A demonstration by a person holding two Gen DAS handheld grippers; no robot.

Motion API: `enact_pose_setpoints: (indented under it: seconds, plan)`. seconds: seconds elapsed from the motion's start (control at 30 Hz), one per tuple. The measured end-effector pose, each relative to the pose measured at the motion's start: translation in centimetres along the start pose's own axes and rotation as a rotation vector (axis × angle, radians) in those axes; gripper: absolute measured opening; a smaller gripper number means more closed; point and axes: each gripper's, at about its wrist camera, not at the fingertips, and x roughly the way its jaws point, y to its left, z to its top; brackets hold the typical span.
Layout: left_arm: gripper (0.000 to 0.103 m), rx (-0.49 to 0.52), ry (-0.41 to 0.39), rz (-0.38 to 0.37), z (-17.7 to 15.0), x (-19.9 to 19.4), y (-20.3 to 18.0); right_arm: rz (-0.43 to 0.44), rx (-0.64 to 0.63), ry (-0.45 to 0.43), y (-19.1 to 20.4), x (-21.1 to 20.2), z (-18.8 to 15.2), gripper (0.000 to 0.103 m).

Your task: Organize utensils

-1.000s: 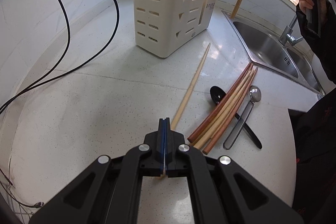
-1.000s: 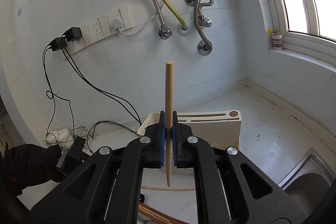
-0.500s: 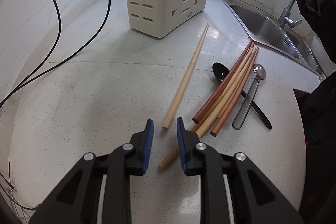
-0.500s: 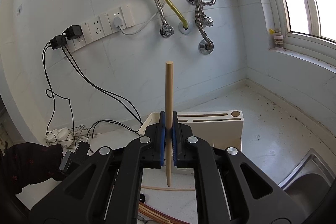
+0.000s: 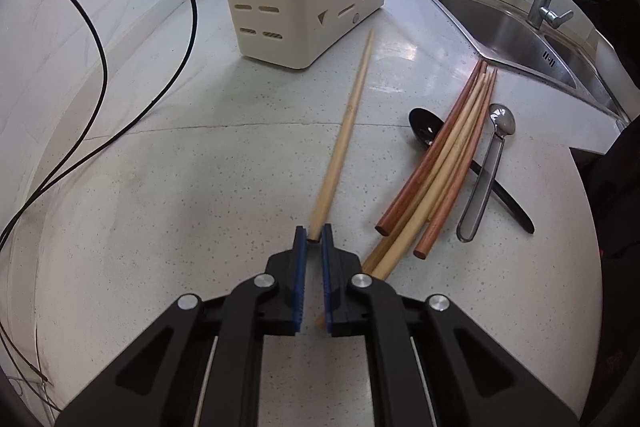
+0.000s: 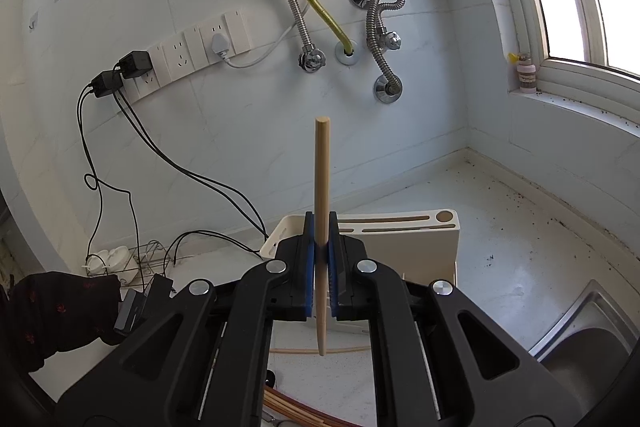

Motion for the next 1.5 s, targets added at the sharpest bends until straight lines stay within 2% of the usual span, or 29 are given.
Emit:
enact_pose_setpoints:
  seconds: [0.07, 0.17, 0.23, 0.37, 0.57, 0.77, 0.93, 1.5]
  plan:
    - [0.007, -0.026, -0.031, 0.018, 0.3, -0.6, 0.2, -0.001, 0.001, -0.002, 0.0, 0.0, 0.0, 0.005]
    - [0.007, -0.120, -0.103, -0.006, 1.3, -2.7, 1.1, 0.001, 0.000, -0.004, 0.0, -0.1, 0.0, 0.005]
    - [0.007, -0.154, -0.146, 0.005, 2.0, -4.4, 1.2, 0.002, -0.001, -0.005, 0.1, -0.1, 0.0, 0.005]
    - [0.007, -0.194, -0.181, 0.024, 3.7, -6.5, 0.5, 0.005, 0.003, -0.008, 0.1, -0.1, -0.2, 0.005]
    - [0.007, -0.316, -0.239, 0.047, 6.2, -7.7, 0.3, 0.015, -0.005, -0.017, 0.3, -0.6, 0.0, 0.005]
    - [0.006, -0.404, -0.310, 0.014, 7.1, -8.3, 0.5, 0.012, -0.006, -0.027, -0.1, -1.5, 0.2, 0.005]
    - [0.006, -0.469, -0.377, -0.029, 7.3, -10.5, 0.8, 0.003, 0.001, -0.036, -0.5, -2.1, 0.4, 0.005]
    - [0.006, -0.434, -0.468, 0.039, 9.9, -15.6, -0.6, -0.015, -0.011, -0.039, -0.3, -3.2, 0.6, 0.005]
